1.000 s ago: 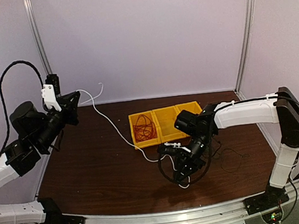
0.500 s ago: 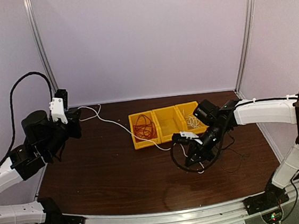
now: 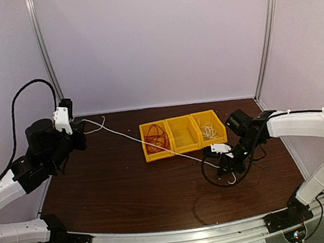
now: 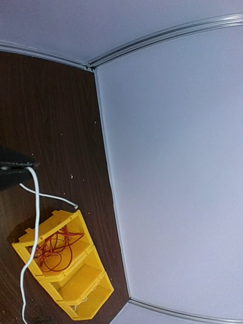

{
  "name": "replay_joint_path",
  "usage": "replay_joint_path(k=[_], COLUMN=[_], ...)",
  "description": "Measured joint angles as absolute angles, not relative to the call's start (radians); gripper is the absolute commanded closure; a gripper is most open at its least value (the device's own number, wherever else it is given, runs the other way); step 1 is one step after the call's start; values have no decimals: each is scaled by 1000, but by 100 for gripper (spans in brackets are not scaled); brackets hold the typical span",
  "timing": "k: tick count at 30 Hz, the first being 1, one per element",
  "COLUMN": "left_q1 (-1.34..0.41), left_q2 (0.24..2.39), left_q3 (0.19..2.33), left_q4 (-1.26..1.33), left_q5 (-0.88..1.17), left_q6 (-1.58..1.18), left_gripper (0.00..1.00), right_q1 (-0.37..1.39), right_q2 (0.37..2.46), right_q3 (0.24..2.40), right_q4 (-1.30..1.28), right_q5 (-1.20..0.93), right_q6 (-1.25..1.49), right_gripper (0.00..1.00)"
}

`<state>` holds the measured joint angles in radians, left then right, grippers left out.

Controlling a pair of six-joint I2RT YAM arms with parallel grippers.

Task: Untangle the cables
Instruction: Pull the untangled cable.

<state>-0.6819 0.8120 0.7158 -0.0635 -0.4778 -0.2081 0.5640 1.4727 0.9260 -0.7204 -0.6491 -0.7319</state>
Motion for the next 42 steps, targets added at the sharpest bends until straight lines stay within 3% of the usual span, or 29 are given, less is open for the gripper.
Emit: replay_joint_path(k=[4, 6, 13, 15, 29, 42], left_q1=[-673, -670, -669, -669, -622, -542], left_q2=[822, 835, 854, 841, 898, 899], left_q3=[716, 716, 709, 709, 737, 784], left_q4=[-61, -62, -153, -187, -324, -345], left_q5=[-465, -444, -428, -459, -518, -493], left_q6=[-216, -227, -276, -279, -299, -285], left_gripper=[100, 100, 100, 100, 100, 100], right_q1=[548, 547, 567, 577, 572, 316], right_q2=[1477, 1483, 1499, 1500, 1499, 1390], right_q3=[899, 892, 891, 891, 891, 889], right_q4=[-706, -698, -659, -649, -640, -701], right_q5=[-612, -596, -567, -562, -564, -588], right_q6=[-727, -714, -690, -681, -673, -739], right_gripper=[79, 78, 89, 100, 100, 100])
